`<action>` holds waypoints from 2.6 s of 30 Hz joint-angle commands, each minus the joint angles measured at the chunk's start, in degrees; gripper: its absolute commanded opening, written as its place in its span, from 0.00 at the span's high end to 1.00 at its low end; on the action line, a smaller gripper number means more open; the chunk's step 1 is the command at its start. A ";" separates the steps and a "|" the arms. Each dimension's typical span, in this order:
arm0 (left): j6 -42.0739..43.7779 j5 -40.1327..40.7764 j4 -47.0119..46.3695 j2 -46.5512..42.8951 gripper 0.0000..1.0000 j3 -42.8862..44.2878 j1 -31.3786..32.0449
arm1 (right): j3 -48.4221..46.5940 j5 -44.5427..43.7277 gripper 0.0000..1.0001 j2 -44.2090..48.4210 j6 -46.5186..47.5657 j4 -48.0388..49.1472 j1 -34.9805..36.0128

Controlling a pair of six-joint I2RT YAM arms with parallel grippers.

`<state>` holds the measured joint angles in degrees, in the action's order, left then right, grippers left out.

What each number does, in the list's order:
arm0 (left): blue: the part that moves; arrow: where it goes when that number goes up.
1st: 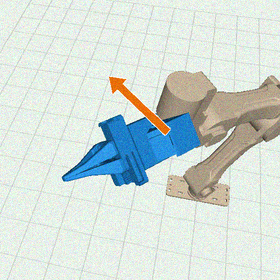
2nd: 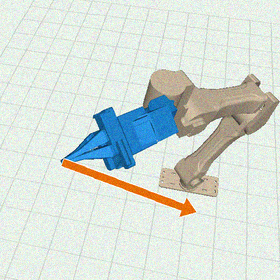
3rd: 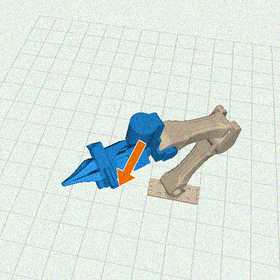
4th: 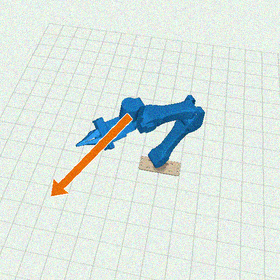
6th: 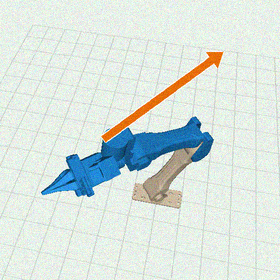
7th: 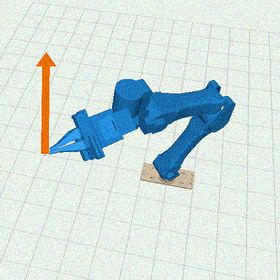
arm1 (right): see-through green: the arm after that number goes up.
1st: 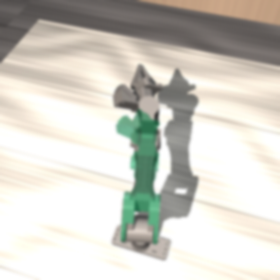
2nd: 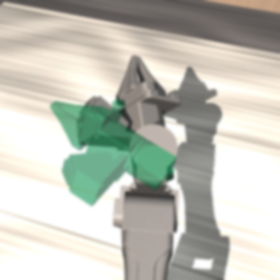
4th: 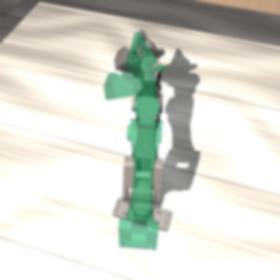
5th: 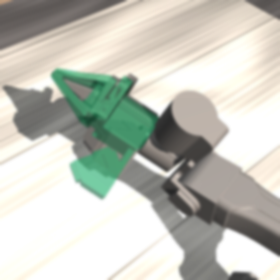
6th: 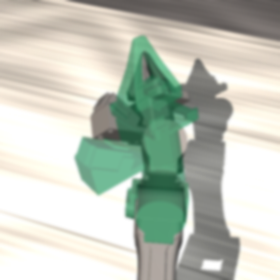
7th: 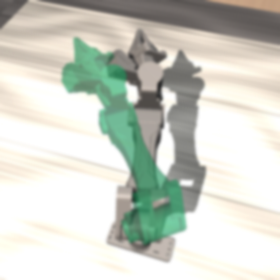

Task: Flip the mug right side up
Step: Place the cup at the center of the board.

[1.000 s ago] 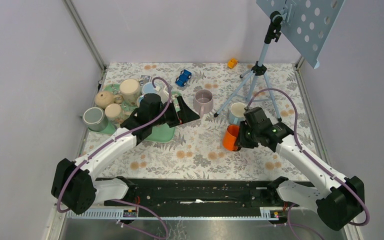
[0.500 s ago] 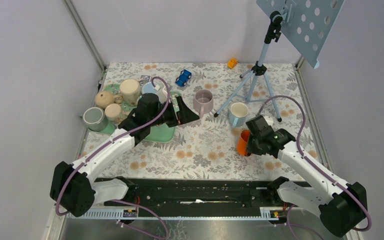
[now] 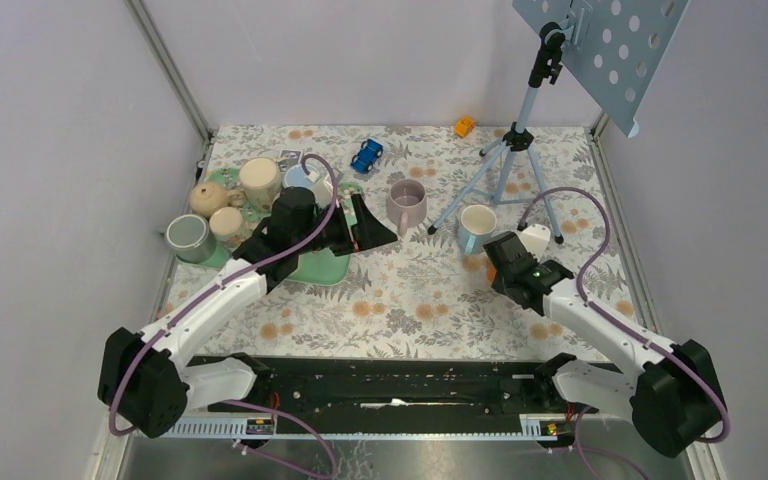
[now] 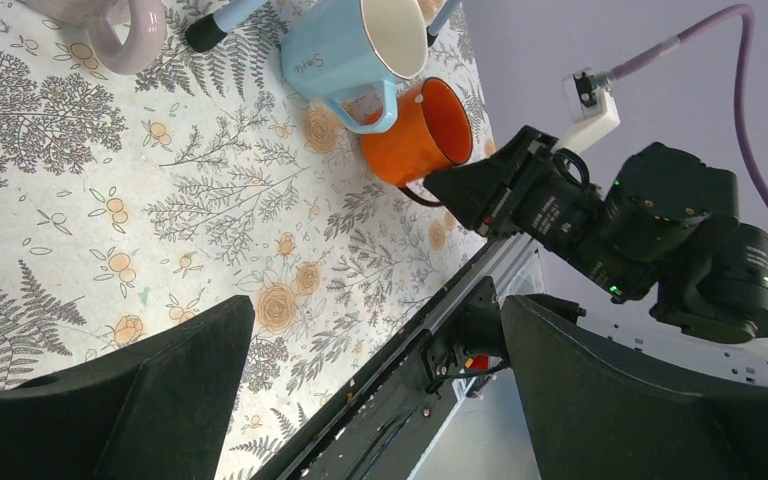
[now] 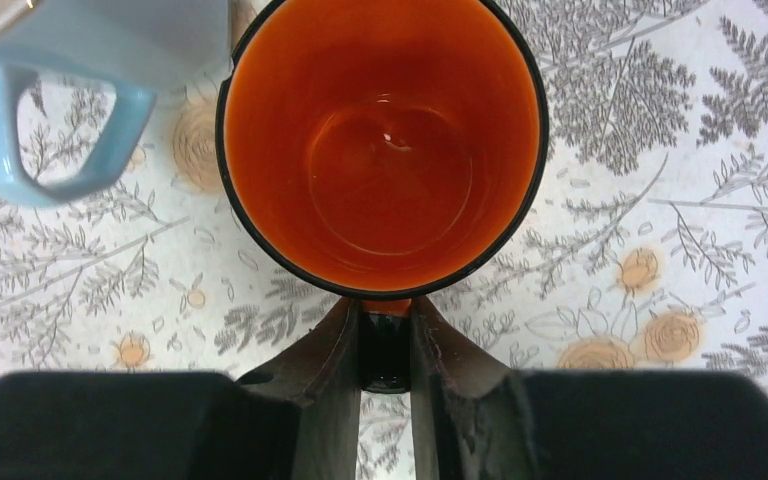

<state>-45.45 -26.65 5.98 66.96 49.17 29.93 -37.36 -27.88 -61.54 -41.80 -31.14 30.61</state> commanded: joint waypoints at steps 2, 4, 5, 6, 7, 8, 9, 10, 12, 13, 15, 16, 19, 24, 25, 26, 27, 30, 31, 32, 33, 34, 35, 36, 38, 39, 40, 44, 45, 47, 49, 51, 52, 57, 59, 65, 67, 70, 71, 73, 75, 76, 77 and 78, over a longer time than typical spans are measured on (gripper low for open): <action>1.33 -0.59 -0.04 -2.22 0.01 2.08 -0.40 | 0.02 -8.26 1.00 -3.40 2.90 14.21 -1.56; 1.33 -0.59 0.41 -2.50 0.01 2.01 -0.41 | 0.08 -8.81 1.00 -4.80 3.99 16.36 -2.54; 1.33 -0.51 0.48 -2.67 0.01 1.87 -0.40 | 0.05 -8.94 1.00 -5.25 4.54 17.37 -3.17; 1.25 -0.44 0.56 -2.85 0.01 1.78 -0.41 | 0.16 -8.88 1.00 -5.55 5.08 18.34 -3.63; 1.24 -0.35 0.67 -2.96 0.01 1.77 -0.43 | 0.30 -8.61 1.00 -5.84 5.61 19.47 -4.27; 1.24 -0.29 0.84 -3.09 0.01 1.73 -0.40 | 0.48 -7.94 1.00 -6.09 6.38 20.60 -4.88; 1.24 -0.25 1.08 -3.16 0.01 1.72 -0.40 | 0.64 -7.25 1.00 -6.44 7.08 21.83 -5.55; 1.24 -0.26 1.18 -3.22 0.01 1.72 -0.40 | 0.68 -6.68 1.00 -6.81 7.60 22.73 -6.25; 1.16 -0.16 1.31 -3.31 0.01 1.76 -0.42 | 0.48 -4.62 1.00 -7.79 8.55 24.32 -7.68; 1.09 -0.16 1.40 -3.32 0.01 1.80 -0.40 | 0.37 -3.96 1.00 -8.33 9.11 25.00 -8.09; 1.07 -0.20 1.57 -3.38 0.01 1.88 -0.47 | 0.14 -3.27 1.00 -9.38 9.96 26.14 -8.71; 1.07 -0.16 1.64 -3.41 0.01 1.89 -0.45 | -0.03 -2.91 1.00 -10.18 10.21 26.42 -9.11; 1.07 -0.15 1.84 -3.41 0.01 1.85 -0.40 | -0.25 -1.11 0.99 -11.71 11.09 27.98 -10.28; 0.83 -0.16 1.92 -3.41 0.01 1.64 -0.40 | -0.78 0.80 0.98 -13.65 12.14 30.28 -11.58; 0.81 -0.18 2.00 -3.49 0.01 1.63 -0.40 | -0.99 0.98 0.98 -13.95 12.20 30.34 -11.83; 0.87 -0.08 2.08 -3.50 0.01 1.68 -0.41 | -1.27 1.58 0.98 -14.18 12.27 30.50 -12.00; 0.89 0.08 2.18 -3.47 0.01 1.72 -0.41 | -1.53 2.02 0.98 -14.40 12.40 30.59 -12.13; 0.93 0.28 2.28 -3.19 0.01 1.76 -0.41 | -2.39 3.33 0.96 -15.34 12.49 30.60 -12.16; 0.90 0.21 2.25 -3.10 0.01 1.74 -0.40 | -2.74 3.62 0.94 -15.77 12.74 30.61 -12.15; 0.85 0.20 2.20 -2.95 0.01 1.77 -0.40 | -3.19 3.70 0.92 -16.26 13.03 30.61 -12.19; 0.81 0.08 2.12 -2.83 0.01 1.77 -0.42 | -3.54 3.59 0.89 -16.71 13.32 30.61 -12.16; 0.80 -0.01 2.07 -2.73 0.01 1.77 -0.40 | -3.88 3.80 0.87 -17.09 13.65 30.60 -12.15; 0.83 0.01 2.05 -2.65 0.01 1.73 -0.40 | -4.19 3.90 0.85 -17.38 13.88 30.56 -12.20; 0.87 0.02 2.02 -2.63 0.01 1.73 -0.40 | -4.35 4.05 0.82 -17.52 14.13 30.59 -12.16; 0.89 0.10 2.02 -2.54 0.01 1.81 -0.41 | -4.87 4.22 0.79 -17.72 14.14 30.40 -12.15; 1.00 0.07 2.08 -2.41 0.01 1.90 -0.43 | -5.17 4.16 0.78 -17.74 14.27 29.92 -12.21; 0.98 0.01 2.03 -2.36 0.01 1.97 -0.42 | -5.58 4.00 0.77 -17.74 14.29 29.29 -12.16; 1.24 -0.06 2.04 -2.12 0.01 2.08 -0.40 | -6.16 3.59 0.71 -17.29 14.05 27.23 -12.17; 1.24 -0.15 1.98 -2.02 0.01 2.10 -0.40 | -6.07 3.55 0.69 -17.04 13.97 26.86 -12.18; 1.25 -0.25 1.74 -1.93 0.01 1.92 -0.40 | -5.68 3.62 0.65 -16.44 13.85 26.53 -12.16; 1.24 -0.39 1.66 -1.83 0.01 1.82 -0.40 | -5.54 3.71 0.63 -15.84 13.84 26.03 -12.17; 1.32 -0.40 1.58 -1.75 0.01 1.73 -0.40 | -5.65 3.87 0.61 -15.23 13.85 25.40 -12.17; 1.33 -0.29 1.65 -1.70 0.01 1.79 -0.46 | -5.83 4.00 0.61 -14.87 13.87 24.89 -12.16; 1.42 0.04 1.98 -1.83 0.01 1.77 -0.42 | -6.28 3.72 0.58 -12.00 13.51 21.46 -12.15; 1.50 0.11 2.02 -1.91 0.01 1.72 -0.40 | -5.94 3.69 0.54 -10.51 13.40 20.37 -12.20; 2.13 1.04 3.19 -1.93 0.01 2.10 -0.40 | -5.62 4.43 0.39 -4.90 12.88 15.65 -12.16; 2.65 1.81 4.26 -1.84 0.01 2.52 -0.40 | -5.38 5.50 0.26 -2.67 12.88 14.35 -12.20; 3.04 3.35 6.00 -1.83 0.01 3.35 -0.49 | -5.09 7.26 0.02 0.83 13.50 12.78 -12.20; 3.08 4.11 6.63 -1.95 0.01 3.58 -0.49 | -5.13 7.70 0.01 1.70 13.67 12.17 -12.17; 3.13 6.34 8.37 -2.15 0.01 4.03 -0.49 | -5.30 9.52 0.00 3.30 14.17 11.36 -12.12; 3.03 9.74 10.39 -2.50 0.01 4.29 -0.49 | -5.41 10.65 0.00 4.83 14.31 10.82 -12.16; 2.84 12.00 11.67 -2.61 0.01 4.54 -0.50 | -5.50 11.32 0.00 5.52 14.46 10.71 -12.15; 2.64 14.17 13.22 -2.54 0.01 5.03 -0.49 | -5.60 11.96 0.00 6.16 14.53 10.78 -12.14; 2.46 16.75 15.33 -2.39 0.01 5.63 -0.53 | -5.71 12.62 0.00 6.66 14.64 10.93 -12.15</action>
<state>-43.46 -19.35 16.23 65.34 50.85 29.78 -41.30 -18.50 -57.25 -28.21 -19.00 18.68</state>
